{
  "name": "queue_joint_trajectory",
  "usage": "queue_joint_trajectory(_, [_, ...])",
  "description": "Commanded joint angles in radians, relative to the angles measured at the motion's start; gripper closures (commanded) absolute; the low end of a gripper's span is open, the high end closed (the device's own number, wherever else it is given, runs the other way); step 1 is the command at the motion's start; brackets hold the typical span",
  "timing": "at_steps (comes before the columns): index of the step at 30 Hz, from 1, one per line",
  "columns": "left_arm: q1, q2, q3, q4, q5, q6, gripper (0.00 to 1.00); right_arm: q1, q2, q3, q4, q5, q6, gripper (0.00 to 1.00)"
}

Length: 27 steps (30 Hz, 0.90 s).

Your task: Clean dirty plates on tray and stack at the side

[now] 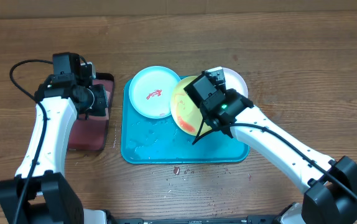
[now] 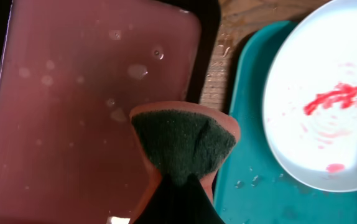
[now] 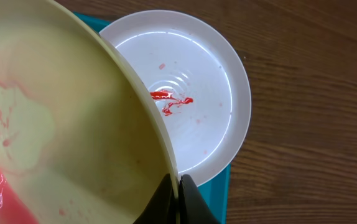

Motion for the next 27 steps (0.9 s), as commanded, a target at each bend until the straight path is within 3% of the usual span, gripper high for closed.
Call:
queue_joint_trajectory(1, [0.003,0.030,0.018,0.007,-0.028,0.034,0.96,0.013,-0.035,0.029,0.013,0.062,-0.002,0.96])
queue_joint_trajectory(6, [0.003,0.056,0.018,0.019,-0.047,0.035,0.96,0.019,-0.036,0.029,0.018,0.117,-0.002,0.96])
queue_joint_trajectory(15, [0.003,0.062,0.018,0.056,-0.106,0.056,0.96,0.183,-0.046,0.029,0.067,0.516,-0.023,0.96])
queue_joint_trajectory(20, [0.003,0.068,0.014,0.087,-0.105,0.077,0.96,0.282,-0.046,0.029,0.159,0.588,-0.110,0.96])
queue_joint_trajectory(27, [0.003,0.132,0.013,0.116,-0.108,0.159,0.96,0.330,-0.046,0.029,0.200,0.687,-0.109,0.96])
